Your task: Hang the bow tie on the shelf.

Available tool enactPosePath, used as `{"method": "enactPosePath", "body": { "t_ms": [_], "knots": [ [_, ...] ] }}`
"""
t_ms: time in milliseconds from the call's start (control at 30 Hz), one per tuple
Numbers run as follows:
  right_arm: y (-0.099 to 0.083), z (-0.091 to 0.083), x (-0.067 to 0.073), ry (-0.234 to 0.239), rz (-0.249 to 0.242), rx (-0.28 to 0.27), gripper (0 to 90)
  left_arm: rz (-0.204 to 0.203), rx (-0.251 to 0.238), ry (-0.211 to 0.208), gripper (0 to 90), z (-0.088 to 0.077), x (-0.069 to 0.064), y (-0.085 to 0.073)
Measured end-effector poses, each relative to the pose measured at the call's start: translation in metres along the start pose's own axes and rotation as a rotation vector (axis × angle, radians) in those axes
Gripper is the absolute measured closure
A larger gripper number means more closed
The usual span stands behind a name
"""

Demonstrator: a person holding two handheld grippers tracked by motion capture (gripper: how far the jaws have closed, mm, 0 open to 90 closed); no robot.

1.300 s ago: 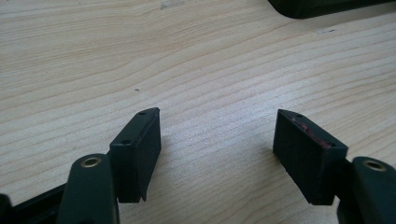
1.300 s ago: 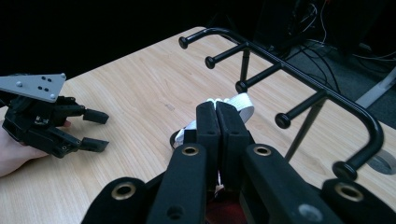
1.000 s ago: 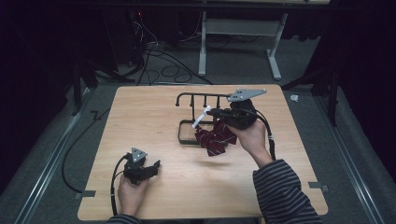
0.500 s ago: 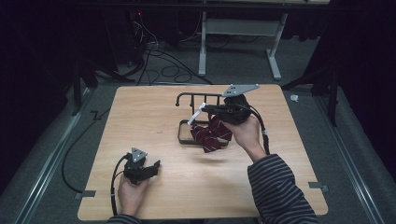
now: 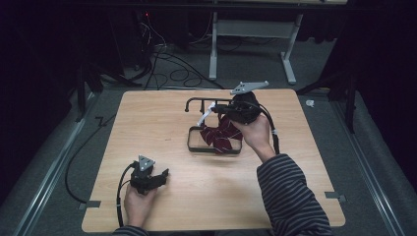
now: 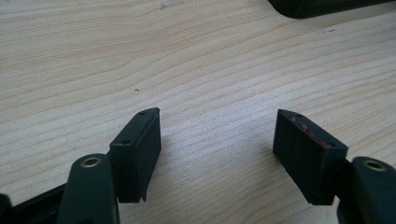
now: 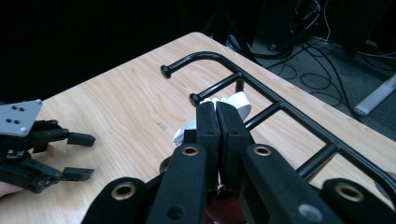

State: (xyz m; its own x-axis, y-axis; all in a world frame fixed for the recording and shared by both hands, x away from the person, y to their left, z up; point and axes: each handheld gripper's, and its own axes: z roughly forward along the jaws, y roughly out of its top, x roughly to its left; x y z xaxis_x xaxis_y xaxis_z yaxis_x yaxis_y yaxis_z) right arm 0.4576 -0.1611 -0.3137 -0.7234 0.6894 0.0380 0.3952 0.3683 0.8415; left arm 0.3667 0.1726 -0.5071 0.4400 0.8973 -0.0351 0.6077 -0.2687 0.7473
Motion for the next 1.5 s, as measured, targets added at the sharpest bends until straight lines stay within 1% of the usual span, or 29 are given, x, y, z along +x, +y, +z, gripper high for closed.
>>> {"method": "enactPosePath", "body": {
  "t_ms": [133, 300, 433, 533, 667, 867, 1000, 1067, 1133, 1233, 1333, 1367, 1400, 1500],
  "knots": [
    [0.002, 0.003, -0.006, -0.019, 0.011, 0.003, 90.0, 0.000, 0.000, 0.000, 32.8, 0.000, 0.000, 0.000],
    [0.004, 0.005, -0.010, -0.035, 0.012, 0.004, 90.0, 0.001, 0.000, 0.001, 32.8, 0.000, 0.000, 0.000],
    [0.007, 0.007, -0.013, -0.040, 0.023, 0.000, 90.0, 0.001, 0.000, 0.001, 32.8, 0.000, 0.000, 0.000],
    [0.008, 0.010, -0.013, -0.051, 0.023, 0.009, 90.0, 0.001, 0.000, 0.001, 32.8, 0.000, 0.000, 0.000],
    [0.008, 0.014, -0.013, -0.052, 0.023, 0.016, 90.0, 0.001, 0.001, 0.000, 32.8, 0.000, 0.000, 0.000],
    [0.007, 0.018, -0.017, -0.067, 0.028, 0.025, 90.0, 0.001, 0.001, -0.001, 32.8, 0.000, 0.000, 0.000],
    [0.007, 0.019, -0.021, -0.082, 0.041, 0.025, 90.0, 0.000, 0.000, -0.001, 32.8, 0.000, 0.000, 0.000],
    [0.006, 0.019, -0.023, -0.087, 0.056, 0.023, 89.8, 0.000, -0.001, 0.000, 32.8, 0.000, 0.000, 0.000],
    [0.006, 0.020, -0.024, -0.089, 0.057, 0.026, 89.7, 0.000, -0.001, 0.000, 32.8, 0.000, 0.000, 0.000],
    [0.005, 0.022, -0.025, -0.090, 0.068, 0.038, 86.4, 0.001, 0.001, 0.000, 32.8, 0.000, 0.000, 0.000],
    [0.004, 0.023, -0.024, -0.091, 0.065, 0.047, 84.7, 0.002, 0.001, -0.001, 32.7, 0.000, 0.000, 0.000],
    [0.004, 0.023, -0.023, -0.098, 0.061, 0.050, 83.6, 0.001, 0.001, -0.001, 32.8, 0.000, 0.000, 0.000],
    [0.005, 0.023, -0.021, -0.101, 0.053, 0.045, 81.3, 0.000, 0.000, -0.001, 32.8, 0.000, 0.000, 0.000],
    [0.005, 0.021, -0.019, -0.109, 0.049, 0.042, 79.7, 0.000, 0.000, 0.000, 32.8, 0.000, 0.000, 0.000]
  ]
}}
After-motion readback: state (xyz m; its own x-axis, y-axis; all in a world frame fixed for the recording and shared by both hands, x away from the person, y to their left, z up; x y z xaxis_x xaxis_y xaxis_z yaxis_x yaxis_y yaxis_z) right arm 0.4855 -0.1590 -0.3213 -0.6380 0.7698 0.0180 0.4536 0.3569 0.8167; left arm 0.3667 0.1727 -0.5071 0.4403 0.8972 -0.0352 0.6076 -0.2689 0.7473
